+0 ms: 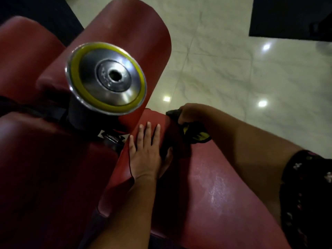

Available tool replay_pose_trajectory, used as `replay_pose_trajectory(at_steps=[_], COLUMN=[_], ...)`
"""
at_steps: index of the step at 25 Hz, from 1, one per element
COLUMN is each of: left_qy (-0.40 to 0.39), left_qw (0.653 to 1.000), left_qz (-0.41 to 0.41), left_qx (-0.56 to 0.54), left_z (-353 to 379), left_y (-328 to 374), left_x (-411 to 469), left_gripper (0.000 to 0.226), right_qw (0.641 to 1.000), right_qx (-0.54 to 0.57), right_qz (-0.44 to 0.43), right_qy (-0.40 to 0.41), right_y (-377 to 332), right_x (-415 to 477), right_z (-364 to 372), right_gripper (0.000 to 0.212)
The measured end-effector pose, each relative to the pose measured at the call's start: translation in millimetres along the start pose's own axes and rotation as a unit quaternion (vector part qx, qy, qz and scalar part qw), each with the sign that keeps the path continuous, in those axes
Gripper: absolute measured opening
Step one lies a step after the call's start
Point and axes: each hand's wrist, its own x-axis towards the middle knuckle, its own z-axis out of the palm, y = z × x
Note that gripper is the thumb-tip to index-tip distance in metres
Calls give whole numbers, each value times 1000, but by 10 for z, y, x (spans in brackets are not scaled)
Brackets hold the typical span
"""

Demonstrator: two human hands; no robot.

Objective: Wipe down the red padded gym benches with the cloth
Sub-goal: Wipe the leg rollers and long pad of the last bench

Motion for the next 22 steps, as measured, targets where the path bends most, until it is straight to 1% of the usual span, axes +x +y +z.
replay_pose_trajectory(at_steps=[1,3,5,6,7,9,10,11,12,14,16,17,18,21,22], left_qy=[1,2,3,1,-3,-10,-12,-13,-14,-13,-12,-11,-9,-7,-6], left_qw=[1000,1000,1000,1000,1000,1000,1000,1000,1000,1000,1000,1000,1000,1000,1000], left_qz=[-1,-1,-3,-5,-6,-8,-8,-9,-10,-9,-13,-14,-16,-15,-15], left_qx=[2,2,-2,-3,-6,-8,-7,-6,-7,-6,-5,-7,-8,-10,-12], left_z=[-11,-28,-32,-33,-36,-50,-52,-54,-56,-54,-49,-47,-47,-56,-58], left_y=[9,23,42,42,45,52,56,55,55,68,75,80,84,99,99], left_x=[-1,-7,-7,-10,-13,-9,-3,-4,-11,-23,-27,-26,-23,-25,-26], left_gripper=[77,77,77,77,78,78,78,78,77,78,78,78,78,77,77], right_qw=[1000,999,998,997,998,996,993,991,991,995,997,996,996,990,988], right_qx=[-6,-5,15,34,48,53,32,-1,-26,-24,42,64,66,47,43], right_qz=[10,-20,-51,-48,-24,65,104,119,109,35,-23,-27,-10,124,136], right_qy=[0,26,42,43,38,36,44,59,74,90,68,59,55,50,59], right_y=[-17,-100,-50,42,155,290,267,199,125,148,398,557,697,833,813], right_x=[8,13,7,-8,-30,-99,-131,-160,-174,-172,-214,-245,-265,-213,-201], right_z=[-6,93,223,240,237,253,263,280,296,347,344,344,358,434,453], right_gripper=[50,51,63,69,71,65,58,51,49,56,68,71,71,62,60])
